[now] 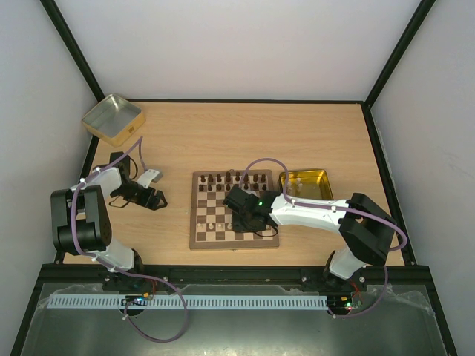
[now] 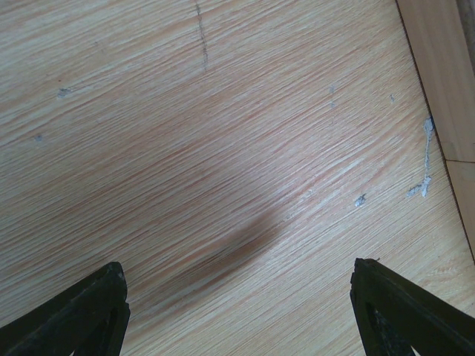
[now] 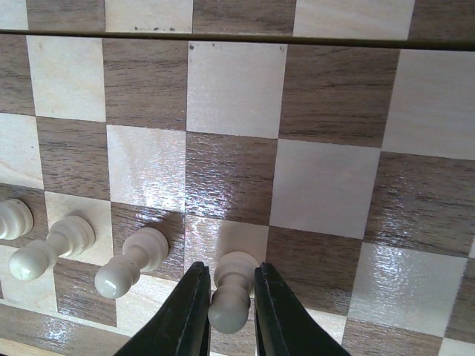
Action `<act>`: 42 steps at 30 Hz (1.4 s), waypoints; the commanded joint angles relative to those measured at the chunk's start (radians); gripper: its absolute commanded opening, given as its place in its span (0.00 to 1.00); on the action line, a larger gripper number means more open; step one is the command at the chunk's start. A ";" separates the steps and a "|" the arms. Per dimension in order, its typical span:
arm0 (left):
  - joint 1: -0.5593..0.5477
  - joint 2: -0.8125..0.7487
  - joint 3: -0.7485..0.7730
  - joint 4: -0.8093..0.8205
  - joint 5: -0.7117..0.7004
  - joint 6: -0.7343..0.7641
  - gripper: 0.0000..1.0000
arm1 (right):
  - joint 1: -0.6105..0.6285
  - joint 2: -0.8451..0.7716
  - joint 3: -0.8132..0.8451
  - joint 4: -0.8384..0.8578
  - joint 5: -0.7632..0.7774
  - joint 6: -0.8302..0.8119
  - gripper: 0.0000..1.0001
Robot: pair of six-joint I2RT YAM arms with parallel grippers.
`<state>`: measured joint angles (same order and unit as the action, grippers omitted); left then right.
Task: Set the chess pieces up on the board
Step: Place the chess piece on the chessboard.
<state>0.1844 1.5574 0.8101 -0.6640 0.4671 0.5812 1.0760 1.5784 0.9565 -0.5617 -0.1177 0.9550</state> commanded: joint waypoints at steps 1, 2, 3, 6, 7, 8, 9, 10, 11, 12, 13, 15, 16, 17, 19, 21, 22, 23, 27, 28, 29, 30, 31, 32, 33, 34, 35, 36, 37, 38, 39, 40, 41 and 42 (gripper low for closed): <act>0.007 -0.018 -0.013 -0.008 0.007 0.014 0.82 | 0.009 0.001 0.031 0.009 0.007 0.011 0.16; 0.007 -0.017 -0.013 -0.009 0.008 0.015 0.82 | 0.009 0.000 0.030 0.011 0.007 0.013 0.16; 0.007 -0.017 -0.012 -0.011 0.008 0.015 0.82 | 0.009 0.000 0.032 0.011 0.007 0.014 0.16; 0.008 -0.014 -0.011 -0.011 0.010 0.017 0.82 | 0.009 0.000 0.042 0.006 0.006 0.014 0.17; 0.008 -0.014 -0.011 -0.011 0.010 0.017 0.82 | 0.009 -0.001 0.041 0.008 0.006 0.013 0.17; 0.008 -0.014 -0.011 -0.012 0.011 0.017 0.82 | 0.009 0.000 0.042 0.008 0.005 0.013 0.17; 0.009 -0.013 -0.011 -0.011 0.011 0.017 0.82 | 0.009 -0.001 0.043 0.007 0.006 0.013 0.17; 0.009 -0.014 -0.011 -0.012 0.011 0.017 0.82 | 0.009 -0.001 0.044 0.006 0.007 0.013 0.17; 0.009 -0.016 -0.011 -0.011 0.011 0.016 0.82 | 0.009 0.000 0.044 0.005 0.007 0.013 0.17; 0.010 -0.016 -0.012 -0.011 0.012 0.018 0.82 | 0.009 -0.001 0.044 0.007 0.006 0.014 0.17; 0.009 -0.016 -0.011 -0.011 0.013 0.018 0.82 | 0.009 -0.001 0.044 0.007 0.006 0.014 0.17; 0.011 -0.015 -0.011 -0.012 0.013 0.019 0.82 | 0.009 -0.001 0.043 0.005 0.008 0.013 0.17; 0.011 -0.016 -0.011 -0.011 0.013 0.018 0.82 | 0.009 0.000 0.043 0.005 0.009 0.012 0.17; 0.012 -0.017 -0.012 -0.011 0.013 0.019 0.81 | 0.009 0.000 0.040 0.006 0.009 0.013 0.17; 0.013 -0.019 -0.013 -0.012 0.013 0.020 0.82 | 0.009 0.003 0.038 0.005 0.009 0.013 0.17; 0.013 -0.019 -0.020 -0.011 0.010 0.023 0.81 | 0.009 0.003 0.029 0.008 0.007 0.013 0.18; 0.015 -0.019 -0.024 -0.010 0.009 0.024 0.82 | 0.009 0.003 0.026 0.011 0.006 0.013 0.18; 0.014 -0.019 -0.029 -0.007 0.007 0.026 0.82 | 0.009 0.005 0.024 0.014 0.004 0.013 0.18; 0.017 -0.019 -0.046 0.004 -0.001 0.029 0.82 | 0.009 0.012 0.018 0.027 -0.006 0.013 0.18; 0.019 -0.019 -0.048 0.005 -0.002 0.031 0.82 | 0.009 0.014 0.018 0.030 -0.008 0.012 0.18; 0.019 -0.021 -0.049 0.006 -0.002 0.031 0.82 | 0.009 0.015 0.017 0.034 -0.011 0.011 0.18; 0.020 -0.023 -0.049 0.006 -0.002 0.030 0.82 | 0.009 0.016 0.016 0.035 -0.010 0.012 0.19; 0.020 -0.025 -0.050 0.006 -0.003 0.031 0.82 | 0.009 0.017 0.017 0.034 -0.008 0.011 0.18; 0.021 -0.027 -0.050 0.005 -0.002 0.031 0.82 | 0.009 0.016 0.016 0.035 -0.009 0.012 0.18; 0.020 -0.028 -0.050 0.005 -0.002 0.030 0.82 | 0.009 0.016 0.014 0.035 -0.007 0.011 0.18; 0.020 -0.028 -0.050 0.005 -0.002 0.031 0.81 | 0.009 0.016 0.012 0.030 -0.003 0.013 0.18; 0.020 -0.028 -0.050 0.005 -0.002 0.030 0.82 | 0.009 0.014 0.010 0.028 -0.001 0.013 0.18; 0.020 -0.028 -0.050 0.005 -0.003 0.031 0.82 | 0.009 0.013 0.008 0.028 0.003 0.014 0.18; 0.020 -0.027 -0.050 0.006 -0.003 0.031 0.82 | 0.009 0.010 0.003 0.028 0.007 0.017 0.18; 0.021 -0.027 -0.048 0.005 -0.002 0.031 0.81 | 0.009 0.007 0.002 0.028 0.010 0.018 0.18; 0.020 -0.026 -0.050 0.005 -0.002 0.030 0.82 | 0.009 0.004 0.002 0.028 0.014 0.020 0.19; 0.021 -0.025 -0.048 0.006 -0.003 0.031 0.82 | 0.009 0.002 0.003 0.026 0.018 0.021 0.18; 0.020 -0.025 -0.049 0.006 -0.003 0.031 0.82 | 0.009 0.001 0.005 0.023 0.024 0.021 0.19; 0.020 -0.025 -0.049 0.005 -0.003 0.031 0.82 | 0.009 0.000 0.008 0.021 0.027 0.022 0.19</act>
<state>0.1970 1.5387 0.7788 -0.6426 0.4709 0.5987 1.0760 1.5860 0.9684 -0.5308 -0.1276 0.9604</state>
